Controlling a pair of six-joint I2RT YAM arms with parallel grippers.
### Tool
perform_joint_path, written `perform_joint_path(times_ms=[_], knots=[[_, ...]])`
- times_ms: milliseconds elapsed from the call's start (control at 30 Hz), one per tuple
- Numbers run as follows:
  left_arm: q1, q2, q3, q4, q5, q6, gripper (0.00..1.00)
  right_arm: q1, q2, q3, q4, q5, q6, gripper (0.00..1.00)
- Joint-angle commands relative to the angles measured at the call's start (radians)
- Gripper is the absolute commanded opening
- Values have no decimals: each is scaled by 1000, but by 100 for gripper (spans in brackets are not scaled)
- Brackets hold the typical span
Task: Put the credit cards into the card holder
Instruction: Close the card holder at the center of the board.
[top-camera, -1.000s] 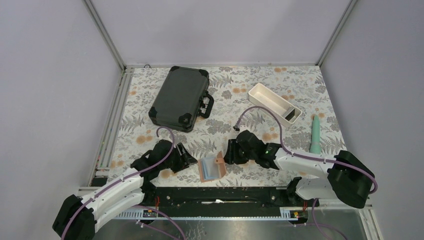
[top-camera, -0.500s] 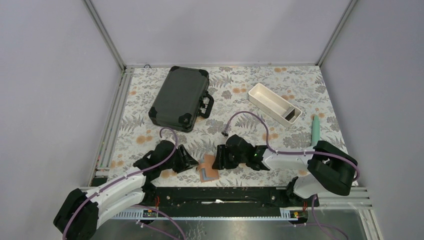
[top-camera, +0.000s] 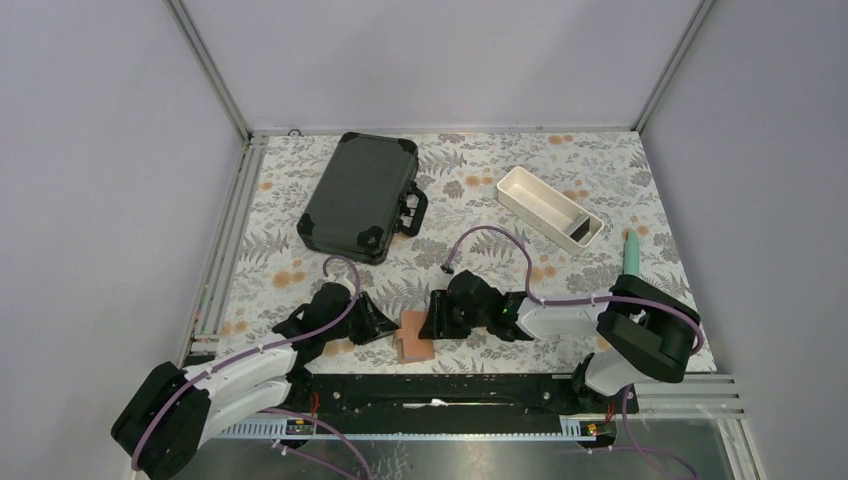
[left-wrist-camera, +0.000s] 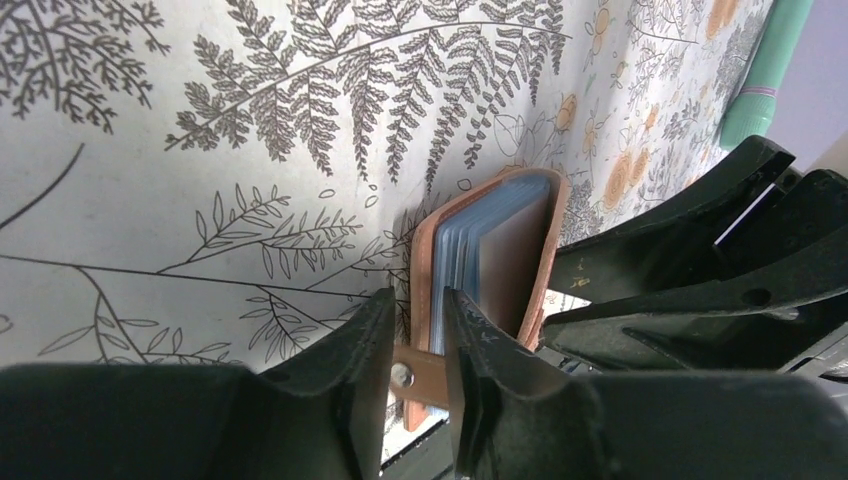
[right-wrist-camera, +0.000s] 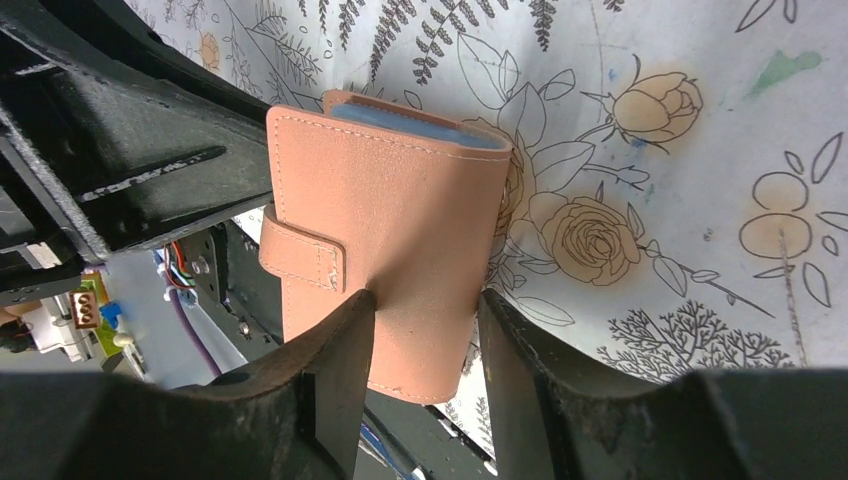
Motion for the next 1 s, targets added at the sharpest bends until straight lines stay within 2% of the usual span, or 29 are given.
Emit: perform_joint_path(times_ms=[0,300,633,967], knots=[[4,50,-39,63,-6,22,23,9,24,-18,78,-24,42,49],[4,44,-67,103,-4,32,0,9,63,-71,178,-43,87,54],[3,-26,-120,239,40,47,0,9,74,-137,402,-89,109,53],[3,-208,-157,214,44,61,0,9,84,-170,581,-131,131,49]])
